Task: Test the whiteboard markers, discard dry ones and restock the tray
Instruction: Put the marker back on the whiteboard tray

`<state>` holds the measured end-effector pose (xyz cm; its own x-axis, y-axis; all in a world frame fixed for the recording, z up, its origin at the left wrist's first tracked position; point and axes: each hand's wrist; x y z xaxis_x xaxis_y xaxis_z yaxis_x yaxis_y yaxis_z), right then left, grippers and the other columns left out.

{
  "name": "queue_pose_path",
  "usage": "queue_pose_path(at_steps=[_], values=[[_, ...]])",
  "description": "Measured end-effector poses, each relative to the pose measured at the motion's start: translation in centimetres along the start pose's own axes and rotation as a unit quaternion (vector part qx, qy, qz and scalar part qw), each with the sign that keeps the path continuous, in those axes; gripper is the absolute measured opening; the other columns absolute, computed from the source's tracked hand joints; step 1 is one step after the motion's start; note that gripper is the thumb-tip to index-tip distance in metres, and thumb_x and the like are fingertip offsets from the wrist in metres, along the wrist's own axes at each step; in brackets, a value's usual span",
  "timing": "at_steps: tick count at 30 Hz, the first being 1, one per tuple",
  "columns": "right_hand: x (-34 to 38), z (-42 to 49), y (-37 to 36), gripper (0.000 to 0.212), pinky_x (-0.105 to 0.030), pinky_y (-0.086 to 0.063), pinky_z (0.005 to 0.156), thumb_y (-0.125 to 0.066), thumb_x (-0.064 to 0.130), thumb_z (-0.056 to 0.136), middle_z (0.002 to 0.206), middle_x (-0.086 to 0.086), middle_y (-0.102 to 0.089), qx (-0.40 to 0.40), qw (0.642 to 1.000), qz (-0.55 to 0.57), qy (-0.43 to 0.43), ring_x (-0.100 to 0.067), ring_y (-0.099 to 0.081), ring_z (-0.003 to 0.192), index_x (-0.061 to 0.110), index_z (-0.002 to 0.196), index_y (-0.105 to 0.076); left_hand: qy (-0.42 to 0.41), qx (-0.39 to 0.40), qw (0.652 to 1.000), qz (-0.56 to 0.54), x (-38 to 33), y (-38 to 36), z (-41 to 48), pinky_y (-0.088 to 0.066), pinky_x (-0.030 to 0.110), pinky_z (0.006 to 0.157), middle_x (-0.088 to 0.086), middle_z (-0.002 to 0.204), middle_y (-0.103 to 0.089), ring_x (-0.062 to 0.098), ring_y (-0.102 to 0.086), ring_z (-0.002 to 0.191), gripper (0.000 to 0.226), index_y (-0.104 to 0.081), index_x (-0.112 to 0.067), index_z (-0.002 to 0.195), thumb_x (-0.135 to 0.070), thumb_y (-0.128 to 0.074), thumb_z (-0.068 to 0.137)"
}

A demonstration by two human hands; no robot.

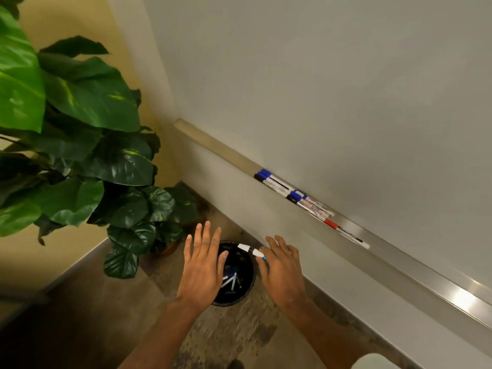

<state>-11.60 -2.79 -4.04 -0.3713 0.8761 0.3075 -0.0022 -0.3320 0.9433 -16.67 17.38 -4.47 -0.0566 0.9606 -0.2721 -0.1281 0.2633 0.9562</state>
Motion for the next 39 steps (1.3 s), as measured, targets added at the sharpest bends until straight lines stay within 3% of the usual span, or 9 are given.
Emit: queue_pose_path(at_steps=[8,13,20,24,31,39], values=[[3.2,3.3,-6.3,0.050,-0.047,-0.051,0.092,-0.030,0.038,0.094,0.123,-0.008,-0.068,0.043,0.999,-0.017,-0.006,-0.028,-0.060,0.119,0.017,0.105,-0.074,0.017,0.012,1.000,0.003,5.8,-3.8,0.7,-0.010,0.051,0.125,0.011,0.170,-0.015,0.026,-0.005,0.159,0.057,-0.030,-0.012,0.160,-0.039,-0.025,0.109],[4.6,5.5,-9.9,0.034,-0.046,-0.053,0.089,-0.048,0.032,0.091,0.120,-0.009,-0.069,0.047,0.999,-0.025,-0.010,-0.029,-0.063,0.114,0.015,0.103,-0.075,0.032,0.011,0.999,-0.006,8.1,-5.0,1.1,-0.008,0.049,0.126,0.010,0.170,-0.015,0.024,-0.003,0.159,0.059,-0.027,-0.013,0.160,-0.042,-0.020,0.110],[5.3,8.1,-13.4,0.045,-0.046,-0.044,0.101,-0.047,0.041,0.095,0.127,-0.008,-0.065,0.045,0.998,0.037,-0.038,-0.029,-0.053,0.126,0.011,0.123,-0.064,0.050,0.009,0.999,-0.015,9.9,-5.8,1.4,-0.002,0.046,0.127,0.008,0.171,-0.011,0.022,0.002,0.159,0.059,-0.024,-0.014,0.162,-0.042,-0.020,0.110],[4.8,7.4,-12.9,0.051,-0.046,-0.041,0.103,-0.037,0.046,0.098,0.131,-0.007,-0.063,0.028,0.996,0.072,-0.051,-0.027,-0.051,0.129,0.012,0.124,-0.063,0.051,0.012,0.999,-0.014,9.8,-5.8,1.1,-0.001,0.046,0.127,0.008,0.171,-0.011,0.023,0.002,0.159,0.061,-0.023,-0.013,0.162,-0.045,-0.015,0.110],[4.0,4.6,-9.4,0.042,-0.046,-0.033,0.112,-0.046,0.041,0.099,0.140,-0.004,-0.056,-0.012,0.992,0.112,-0.058,-0.023,-0.041,0.138,0.015,0.129,-0.062,0.050,0.012,0.999,-0.017,7.5,-4.2,1.3,-0.001,0.046,0.127,0.009,0.171,-0.009,0.022,0.004,0.159,0.066,-0.022,-0.014,0.162,-0.052,-0.013,0.109],[3.2,1.9,-2.4,0.038,-0.047,-0.032,0.112,-0.051,0.038,0.100,0.146,-0.002,-0.050,-0.084,0.988,0.126,-0.026,-0.019,-0.032,0.144,0.015,0.129,-0.061,0.018,0.001,0.999,-0.042,1.5,-0.4,0.7,0.001,0.045,0.127,0.007,0.172,-0.005,0.018,0.009,0.158,0.067,-0.019,-0.016,0.163,-0.056,-0.013,0.109]])
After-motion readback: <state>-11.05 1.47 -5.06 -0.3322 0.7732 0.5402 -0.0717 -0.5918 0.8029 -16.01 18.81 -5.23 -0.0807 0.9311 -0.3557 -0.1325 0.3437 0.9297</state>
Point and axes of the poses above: each hand's wrist, its own z-axis towards the middle knuckle, its own y-axis out of the back of the hand, x = y × z
